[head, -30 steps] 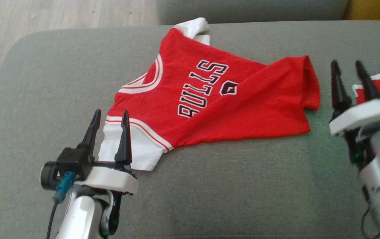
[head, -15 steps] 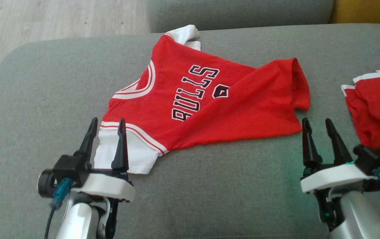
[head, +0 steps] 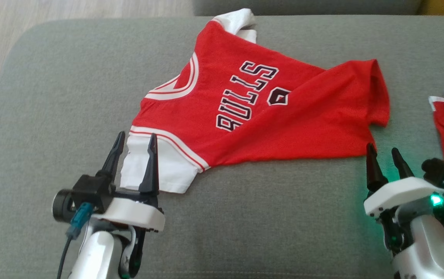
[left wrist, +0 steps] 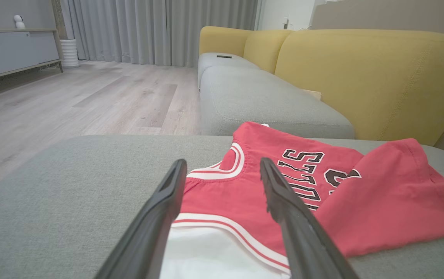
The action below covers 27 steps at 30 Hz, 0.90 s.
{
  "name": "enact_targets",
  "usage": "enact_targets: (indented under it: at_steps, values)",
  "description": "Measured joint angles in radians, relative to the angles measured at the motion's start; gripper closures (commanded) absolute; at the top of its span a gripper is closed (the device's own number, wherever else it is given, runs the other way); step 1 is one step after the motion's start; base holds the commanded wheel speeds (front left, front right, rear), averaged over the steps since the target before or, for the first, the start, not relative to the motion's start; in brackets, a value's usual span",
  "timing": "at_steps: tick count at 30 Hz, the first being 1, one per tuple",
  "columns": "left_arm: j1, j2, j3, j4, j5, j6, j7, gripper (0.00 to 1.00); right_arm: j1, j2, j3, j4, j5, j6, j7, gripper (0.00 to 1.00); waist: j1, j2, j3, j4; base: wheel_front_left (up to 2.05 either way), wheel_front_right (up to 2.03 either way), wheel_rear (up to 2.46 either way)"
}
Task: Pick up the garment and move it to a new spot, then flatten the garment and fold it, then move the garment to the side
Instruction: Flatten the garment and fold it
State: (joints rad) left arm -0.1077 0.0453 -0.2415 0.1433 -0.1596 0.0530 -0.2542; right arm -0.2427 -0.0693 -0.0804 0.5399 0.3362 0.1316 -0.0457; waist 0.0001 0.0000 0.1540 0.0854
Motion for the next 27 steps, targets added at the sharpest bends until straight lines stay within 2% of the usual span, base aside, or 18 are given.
enact_targets:
  at_steps: [7,14,15,16,17,22,27]
  values:
    - [-0.022,0.000,-0.004,0.006,0.000,0.000,0.000,0.00,-0.077,0.006,-0.030,0.137,0.041,0.000,0.030,0.00,0.0000,0.0000,0.029,0.028,0.00,0.00,0.00]
    - [-0.024,0.000,-0.004,0.012,0.000,0.000,0.000,0.00,-0.141,0.004,0.024,0.199,0.062,0.000,0.028,0.00,0.0000,0.0000,0.043,0.036,0.00,0.00,0.00]
    - [-0.026,0.000,-0.003,0.013,0.000,0.000,0.000,0.00,-0.145,0.004,0.036,0.204,0.068,0.000,0.027,0.53,0.0000,0.0000,0.044,0.035,0.00,0.00,0.00]
    - [-0.028,0.000,-0.002,0.014,0.000,0.000,0.000,0.00,-0.149,0.004,0.044,0.209,0.073,0.000,0.021,0.86,0.0000,0.0000,0.044,0.034,0.00,0.00,0.00]
    - [-0.029,0.000,-0.002,0.016,0.000,0.000,0.000,0.00,-0.151,0.004,0.050,0.214,0.078,0.000,0.014,1.00,0.0000,0.0000,0.044,0.032,0.00,0.00,0.00]
    - [-0.032,0.000,0.005,0.026,0.000,0.001,0.000,0.00,-0.153,-0.009,0.061,0.242,0.079,0.000,-0.041,1.00,0.0000,0.0000,0.028,0.016,0.00,0.00,0.00]
    - [-0.030,0.000,0.011,0.035,0.001,0.001,0.000,0.00,-0.153,-0.045,-0.029,0.247,0.092,0.000,-0.102,1.00,0.0000,0.0000,0.005,-0.002,0.00,0.00,0.00]
